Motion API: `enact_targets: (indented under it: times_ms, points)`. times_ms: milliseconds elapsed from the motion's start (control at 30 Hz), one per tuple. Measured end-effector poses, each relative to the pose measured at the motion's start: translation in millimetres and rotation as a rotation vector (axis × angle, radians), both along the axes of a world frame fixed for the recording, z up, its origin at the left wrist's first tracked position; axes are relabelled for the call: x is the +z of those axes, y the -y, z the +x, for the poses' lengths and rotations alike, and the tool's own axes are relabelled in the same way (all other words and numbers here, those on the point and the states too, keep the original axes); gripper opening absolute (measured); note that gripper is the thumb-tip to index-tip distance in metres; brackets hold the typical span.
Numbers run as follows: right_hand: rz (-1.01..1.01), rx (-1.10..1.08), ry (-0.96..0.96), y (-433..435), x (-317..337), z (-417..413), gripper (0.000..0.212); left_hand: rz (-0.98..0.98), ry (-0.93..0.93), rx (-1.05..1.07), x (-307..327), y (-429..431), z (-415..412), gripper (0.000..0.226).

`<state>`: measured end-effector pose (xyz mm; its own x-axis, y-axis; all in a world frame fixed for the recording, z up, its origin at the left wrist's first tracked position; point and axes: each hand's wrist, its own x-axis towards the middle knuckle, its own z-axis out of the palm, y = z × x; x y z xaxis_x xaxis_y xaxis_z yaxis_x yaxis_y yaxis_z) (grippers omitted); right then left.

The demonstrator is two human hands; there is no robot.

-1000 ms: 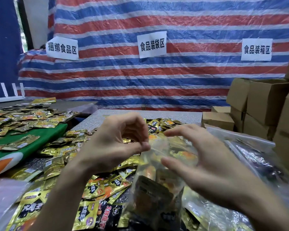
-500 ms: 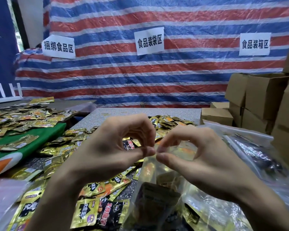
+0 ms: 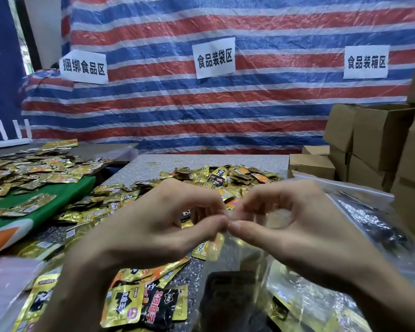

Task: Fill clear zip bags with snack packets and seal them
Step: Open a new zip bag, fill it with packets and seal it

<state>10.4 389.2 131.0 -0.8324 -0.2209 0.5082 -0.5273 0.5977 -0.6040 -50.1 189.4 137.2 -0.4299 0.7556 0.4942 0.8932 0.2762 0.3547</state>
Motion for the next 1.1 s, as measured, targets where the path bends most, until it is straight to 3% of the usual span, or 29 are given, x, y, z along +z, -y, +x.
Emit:
enact_targets:
  times_ms: [200, 367, 600, 967, 1100]
  points:
    - [0.079, 0.016, 0.049, -11.7, 4.0, 1.1, 0.008, 0.027, -0.008, -0.017, -1.2, -1.3, -3.0, 0.014]
    - [0.073, 0.009, 0.041, -11.9, 3.7, 1.7, 0.006, 0.033, 0.111, -0.070, 0.0, 3.0, -5.4, 0.013]
    - [0.064, 0.050, 0.053, -9.9, 4.6, 1.0, 0.006, 0.032, 0.067, -0.069, -1.8, 5.1, -9.2, 0.011]
    - [0.150, -0.049, -0.069, -1.5, -5.4, -3.7, 0.010, 0.043, 0.085, -0.061, -6.6, -0.6, -13.8, 0.012]
    - [0.198, 0.017, -0.062, -4.0, -3.7, -2.2, 0.005, 0.006, 0.109, -0.071, -5.4, 4.4, -17.0, 0.018]
